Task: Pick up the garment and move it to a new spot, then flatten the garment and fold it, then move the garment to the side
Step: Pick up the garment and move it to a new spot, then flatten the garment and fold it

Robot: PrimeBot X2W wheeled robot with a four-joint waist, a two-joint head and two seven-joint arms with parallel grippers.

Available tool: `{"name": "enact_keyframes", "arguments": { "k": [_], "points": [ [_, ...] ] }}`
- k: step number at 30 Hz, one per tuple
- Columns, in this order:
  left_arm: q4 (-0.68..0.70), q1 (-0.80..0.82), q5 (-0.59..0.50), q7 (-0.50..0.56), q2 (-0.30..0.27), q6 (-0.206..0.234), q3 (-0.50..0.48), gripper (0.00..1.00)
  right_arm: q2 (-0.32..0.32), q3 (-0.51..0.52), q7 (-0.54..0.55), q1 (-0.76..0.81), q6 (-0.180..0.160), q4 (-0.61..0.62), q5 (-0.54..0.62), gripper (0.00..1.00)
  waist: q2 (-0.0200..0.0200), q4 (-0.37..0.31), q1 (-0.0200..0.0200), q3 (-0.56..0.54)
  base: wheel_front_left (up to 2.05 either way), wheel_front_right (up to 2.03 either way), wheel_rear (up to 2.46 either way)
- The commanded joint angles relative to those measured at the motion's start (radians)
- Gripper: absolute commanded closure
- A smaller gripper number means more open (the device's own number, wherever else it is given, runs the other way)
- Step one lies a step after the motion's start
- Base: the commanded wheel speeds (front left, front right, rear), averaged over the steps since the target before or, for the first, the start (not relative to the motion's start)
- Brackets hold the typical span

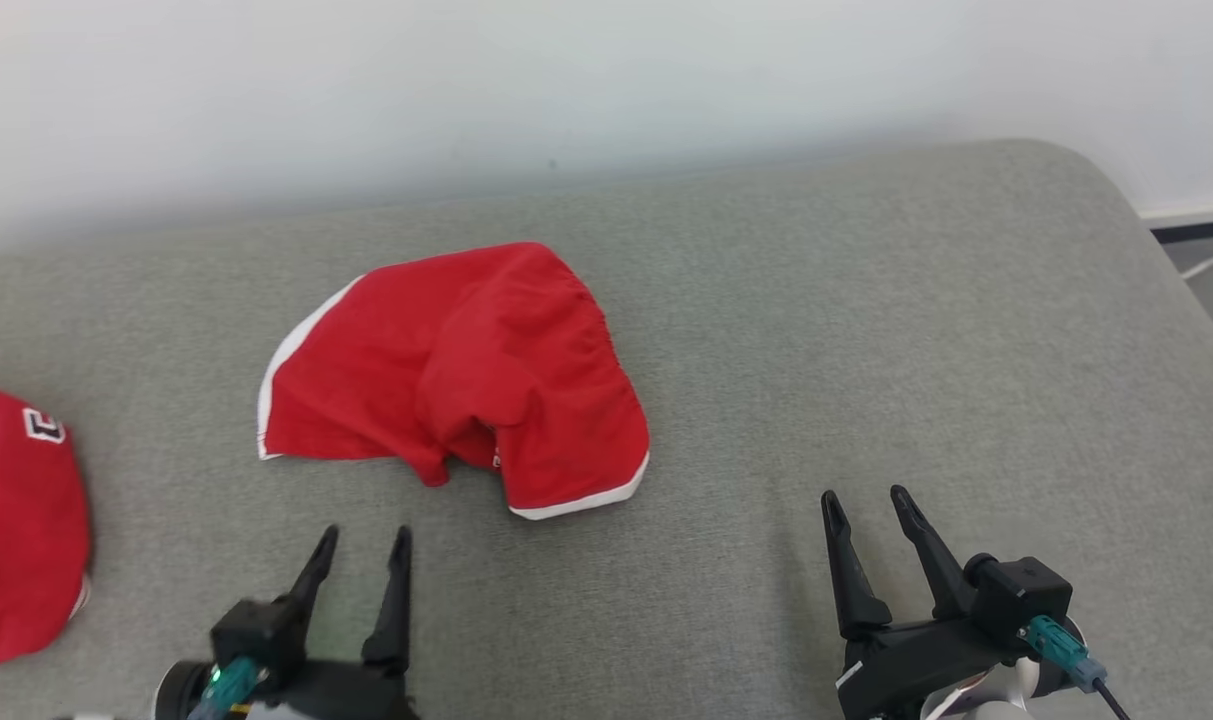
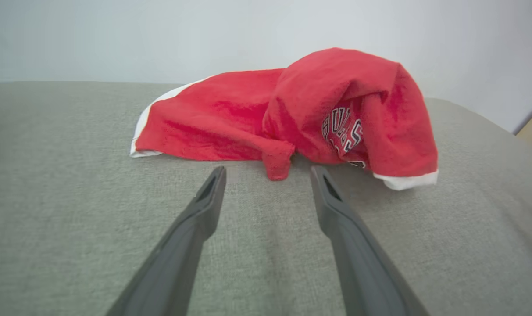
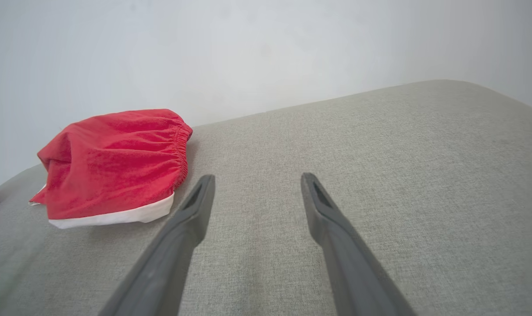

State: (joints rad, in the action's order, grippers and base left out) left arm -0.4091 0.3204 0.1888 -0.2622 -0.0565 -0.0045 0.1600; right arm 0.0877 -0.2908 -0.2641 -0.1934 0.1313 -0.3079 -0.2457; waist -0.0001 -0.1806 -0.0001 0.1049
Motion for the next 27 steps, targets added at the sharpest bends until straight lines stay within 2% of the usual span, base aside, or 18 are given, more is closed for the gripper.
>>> {"name": "enact_keyframes", "arguments": {
  "k": [1,5,12,19,27],
  "points": [
    [0.015,-0.033,-0.012,-0.004,-0.001,0.004,-0.016,0.0,0.004,-0.005,-0.001,0.012,-0.001,0.0,0.003,0.0,0.0001,0.027,0.0001,-0.017,0.0,0.0,0.0],
    [0.107,-0.141,-0.05,-0.004,0.003,0.013,-0.09,0.0,0.01,-0.011,-0.001,0.017,-0.001,-0.004,0.004,0.0,0.0001,0.07,0.0001,-0.023,0.0,0.0,0.0],
    [0.178,-0.202,-0.093,-0.004,0.005,0.007,-0.12,0.0,0.024,-0.009,-0.001,0.019,-0.001,-0.01,0.005,0.0,0.0001,0.14,0.0001,-0.015,0.0,0.0,0.0],
    [0.214,-0.215,-0.087,-0.004,0.006,0.011,-0.092,0.0,0.038,0.002,0.0,-0.01,-0.001,-0.021,0.006,0.0,0.0001,0.226,0.0001,0.015,0.0,0.0,0.0],
    [0.221,-0.203,-0.087,-0.003,0.006,0.009,-0.063,0.0,0.05,0.074,-0.001,-0.091,-0.001,-0.065,-0.012,0.0,0.0001,0.342,0.0001,0.065,0.0,0.0,0.0]
  ]
}}
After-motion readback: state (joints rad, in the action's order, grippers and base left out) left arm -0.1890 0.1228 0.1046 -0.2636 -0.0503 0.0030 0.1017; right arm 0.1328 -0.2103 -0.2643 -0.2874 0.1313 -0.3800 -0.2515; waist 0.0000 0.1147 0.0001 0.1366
